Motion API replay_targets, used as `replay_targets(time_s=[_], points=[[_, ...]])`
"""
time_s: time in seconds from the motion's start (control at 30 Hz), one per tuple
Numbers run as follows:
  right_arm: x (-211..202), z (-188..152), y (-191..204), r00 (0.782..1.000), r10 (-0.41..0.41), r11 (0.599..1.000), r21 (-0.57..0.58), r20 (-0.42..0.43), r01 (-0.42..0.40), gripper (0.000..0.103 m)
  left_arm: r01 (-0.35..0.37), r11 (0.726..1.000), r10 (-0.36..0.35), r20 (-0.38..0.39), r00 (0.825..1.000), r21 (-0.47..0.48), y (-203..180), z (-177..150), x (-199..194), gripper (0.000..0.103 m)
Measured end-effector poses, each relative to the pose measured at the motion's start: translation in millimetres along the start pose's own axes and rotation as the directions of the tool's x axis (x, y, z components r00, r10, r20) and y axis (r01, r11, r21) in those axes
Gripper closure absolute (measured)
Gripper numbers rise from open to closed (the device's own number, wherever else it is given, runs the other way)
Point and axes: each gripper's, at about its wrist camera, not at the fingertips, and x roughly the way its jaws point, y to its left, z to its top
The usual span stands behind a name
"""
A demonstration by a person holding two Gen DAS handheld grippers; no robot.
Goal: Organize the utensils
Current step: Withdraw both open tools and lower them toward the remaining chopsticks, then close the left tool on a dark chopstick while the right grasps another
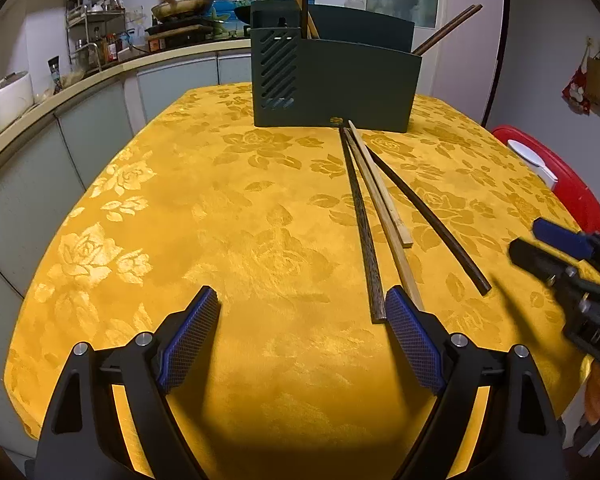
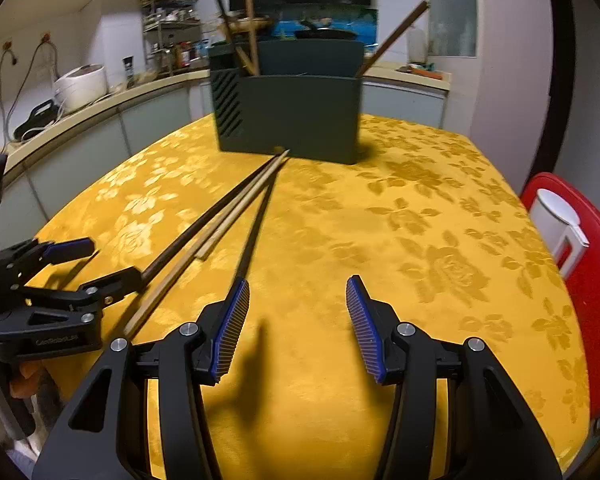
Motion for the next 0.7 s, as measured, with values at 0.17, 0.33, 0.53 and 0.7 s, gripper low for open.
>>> replay_targets(time_s=[0.17, 0.33, 0.53, 0.7], points=[[7, -4, 13, 0.999, 0.036, 0.999, -0.016, -0.023, -0.037, 0.054, 0.003, 1.000, -0.003, 0.004, 1.000, 0.023, -8, -2, 0, 0.020], [11, -6, 21, 0.999, 0.036, 0.999, -0.033, -0.030, -0.037, 0.054, 0.014, 0.999, -0.014, 0.009, 1.000, 0.029, -11, -3, 0, 0.022], [18, -9, 23, 0.999, 0.025, 0.999, -0.043, -0.032, -0.026, 0.055, -0.001, 0.999, 0.000, 0.023, 1.000, 0.038, -10, -2, 0, 0.037], [19, -8, 18, 1.000, -0.002, 0.999, -0.039, -0.027, 0.001, 0.061, 0.005, 0.999, -0.006, 0.026, 1.000, 0.032, -6, -1, 0, 0.041]])
